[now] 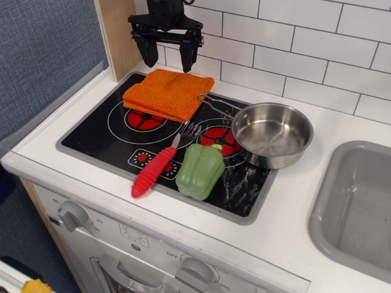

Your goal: Move the pan to the left of the fork.

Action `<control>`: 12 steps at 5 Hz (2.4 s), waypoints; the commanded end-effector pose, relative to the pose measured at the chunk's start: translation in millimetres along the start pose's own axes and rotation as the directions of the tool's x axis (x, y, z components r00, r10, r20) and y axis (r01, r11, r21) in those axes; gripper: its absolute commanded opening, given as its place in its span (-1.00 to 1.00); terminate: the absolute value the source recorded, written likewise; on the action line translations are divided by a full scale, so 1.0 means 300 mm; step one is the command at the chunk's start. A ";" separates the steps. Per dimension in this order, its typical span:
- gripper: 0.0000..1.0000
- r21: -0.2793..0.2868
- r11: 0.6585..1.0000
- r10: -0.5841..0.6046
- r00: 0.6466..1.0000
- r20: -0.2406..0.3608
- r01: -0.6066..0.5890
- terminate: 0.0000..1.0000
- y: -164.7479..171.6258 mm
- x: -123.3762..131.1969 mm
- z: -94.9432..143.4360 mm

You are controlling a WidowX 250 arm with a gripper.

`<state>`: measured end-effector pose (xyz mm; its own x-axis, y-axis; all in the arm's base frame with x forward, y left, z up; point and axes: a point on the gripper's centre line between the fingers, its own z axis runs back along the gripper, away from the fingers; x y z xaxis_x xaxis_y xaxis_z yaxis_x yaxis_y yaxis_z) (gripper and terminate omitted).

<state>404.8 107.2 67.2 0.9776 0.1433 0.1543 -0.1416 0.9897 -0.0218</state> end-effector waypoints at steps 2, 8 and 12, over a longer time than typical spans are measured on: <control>1.00 0.022 0.994 -0.111 0.992 0.066 0.110 -1.00 -0.083 0.017 0.019; 1.00 0.010 0.836 -0.548 0.836 -0.012 0.548 -1.00 -0.728 -0.225 -0.037; -1.00 0.077 0.850 -0.513 0.852 -0.105 0.522 -1.00 -0.718 -0.224 -0.116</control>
<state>379.0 -118.2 7.0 0.9243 -0.3815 -0.0088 0.3791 0.9156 0.1338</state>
